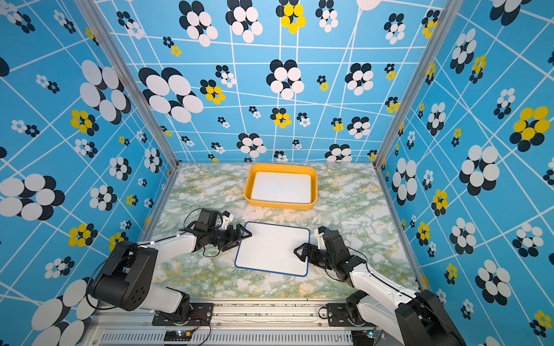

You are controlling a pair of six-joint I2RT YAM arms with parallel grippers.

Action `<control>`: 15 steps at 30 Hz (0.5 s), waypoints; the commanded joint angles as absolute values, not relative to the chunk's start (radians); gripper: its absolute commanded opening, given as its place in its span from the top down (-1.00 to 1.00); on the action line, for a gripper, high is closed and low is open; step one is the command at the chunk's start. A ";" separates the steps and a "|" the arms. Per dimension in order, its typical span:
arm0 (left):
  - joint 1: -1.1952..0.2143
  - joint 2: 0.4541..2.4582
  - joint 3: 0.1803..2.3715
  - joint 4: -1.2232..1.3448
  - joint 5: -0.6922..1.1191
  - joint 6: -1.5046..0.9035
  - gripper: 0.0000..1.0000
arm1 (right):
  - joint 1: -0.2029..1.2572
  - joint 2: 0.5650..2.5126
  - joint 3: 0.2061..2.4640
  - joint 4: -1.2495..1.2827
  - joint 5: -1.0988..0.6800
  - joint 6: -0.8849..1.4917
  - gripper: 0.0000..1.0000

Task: Put the whiteboard into the storage box
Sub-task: Pick up the whiteboard at the center of the board.

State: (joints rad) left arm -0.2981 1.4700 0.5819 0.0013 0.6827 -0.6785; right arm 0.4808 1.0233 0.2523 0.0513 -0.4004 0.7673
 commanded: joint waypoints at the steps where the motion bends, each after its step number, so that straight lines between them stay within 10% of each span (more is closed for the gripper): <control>1: -0.413 1.434 0.655 -0.208 0.909 -0.574 -0.90 | 0.550 1.027 0.205 -0.246 -0.555 0.797 -0.87; 15: -0.463 1.451 0.871 -0.835 0.321 -0.409 -0.92 | 0.548 1.032 0.307 -0.449 -0.371 0.680 -0.94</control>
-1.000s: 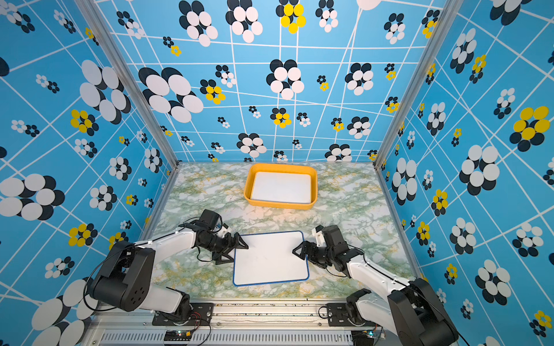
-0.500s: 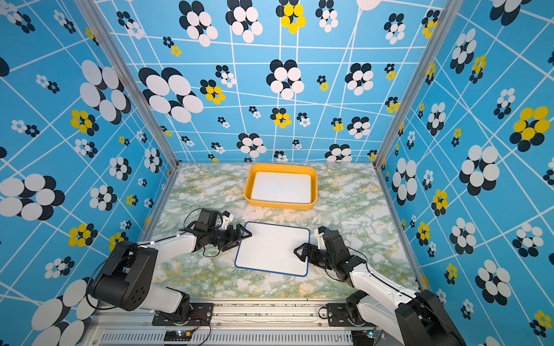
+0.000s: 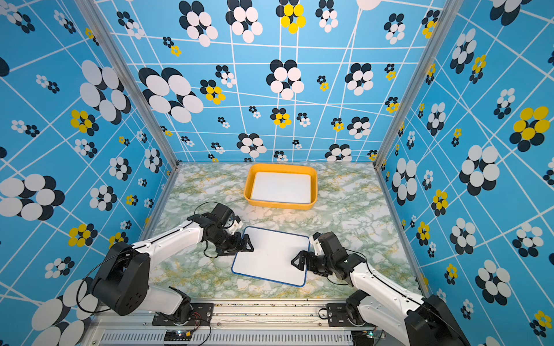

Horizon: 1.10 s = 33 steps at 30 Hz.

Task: Put the whiteboard into the storage box
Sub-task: Pick up the whiteboard at the center of the board.

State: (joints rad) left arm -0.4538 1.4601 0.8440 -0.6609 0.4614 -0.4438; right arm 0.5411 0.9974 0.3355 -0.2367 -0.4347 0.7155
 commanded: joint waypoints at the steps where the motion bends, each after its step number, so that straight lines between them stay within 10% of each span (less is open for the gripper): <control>1: -0.465 1.442 0.869 -0.854 0.304 -0.413 -0.92 | 0.548 1.035 0.308 -0.453 -0.367 0.674 -0.94; 22: -0.603 1.642 0.875 -0.689 0.368 -0.491 -0.99 | 0.546 1.133 0.277 -0.333 -0.413 0.663 -0.98; 33: -0.617 1.592 0.684 -0.202 0.817 -0.670 -0.99 | 0.546 1.221 0.291 -0.250 -0.448 0.701 -0.98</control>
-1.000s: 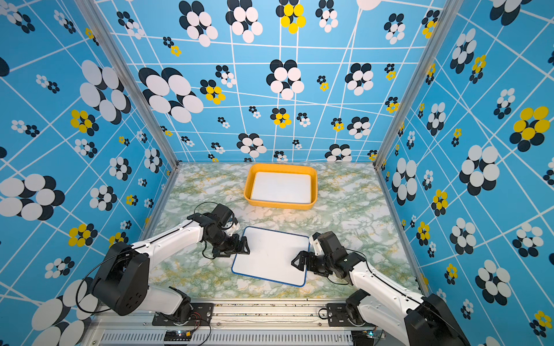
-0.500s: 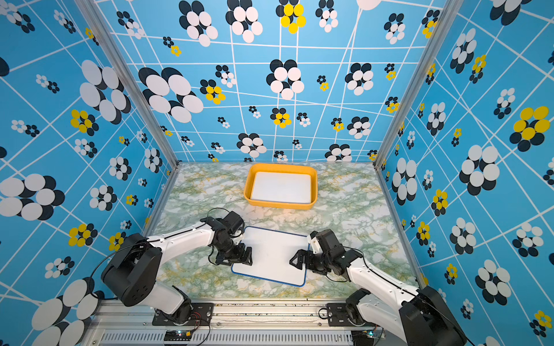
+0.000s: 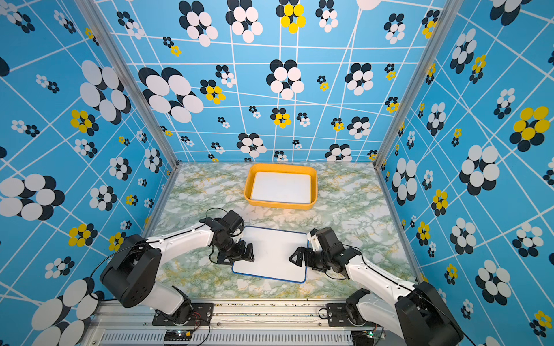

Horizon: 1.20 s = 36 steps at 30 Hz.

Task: Put the whiteboard into the storage box
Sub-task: Pick up the whiteboard at the center of the board.

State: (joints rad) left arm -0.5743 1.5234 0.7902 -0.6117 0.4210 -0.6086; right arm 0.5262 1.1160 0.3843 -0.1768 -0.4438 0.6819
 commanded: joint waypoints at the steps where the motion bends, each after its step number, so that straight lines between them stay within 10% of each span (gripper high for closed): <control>1: -0.610 1.579 0.663 -0.157 0.839 -0.687 -0.99 | 0.546 1.228 0.286 -0.234 -0.454 0.709 -0.99; 26: -0.510 1.455 0.389 0.627 0.976 -1.083 -0.99 | 0.706 1.180 0.238 -0.054 -0.480 0.904 -0.93; 36: -0.605 1.425 0.673 -0.233 0.712 -0.686 -0.99 | 0.706 1.051 0.276 -0.176 -0.441 0.893 -0.93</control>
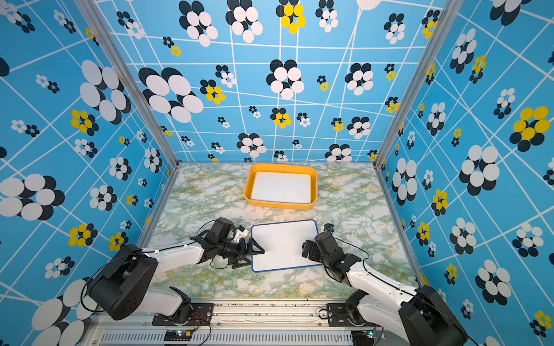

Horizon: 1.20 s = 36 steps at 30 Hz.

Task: Put the whiteboard into the storage box
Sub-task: Pick up the whiteboard at the center of the board.

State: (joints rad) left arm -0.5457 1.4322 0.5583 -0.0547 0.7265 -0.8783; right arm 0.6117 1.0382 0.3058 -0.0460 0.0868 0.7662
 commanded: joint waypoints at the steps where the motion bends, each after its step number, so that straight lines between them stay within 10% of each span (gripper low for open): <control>1: -0.604 1.425 0.698 -0.306 0.679 -0.658 -0.99 | 0.707 1.049 0.282 -0.189 -0.434 0.887 -0.93; 18: -0.560 1.574 0.874 -0.737 0.276 -0.435 -0.99 | 0.545 1.146 0.435 -0.429 -0.301 0.634 -0.99; 36: -0.617 1.616 0.606 0.019 0.808 -0.803 -0.99 | 0.542 1.296 0.308 -0.145 -0.457 0.717 -0.99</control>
State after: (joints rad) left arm -0.5743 1.5120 0.7494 -0.4473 0.4664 -0.7013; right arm 0.5076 1.1938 0.4404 -0.1455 -0.2955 0.6514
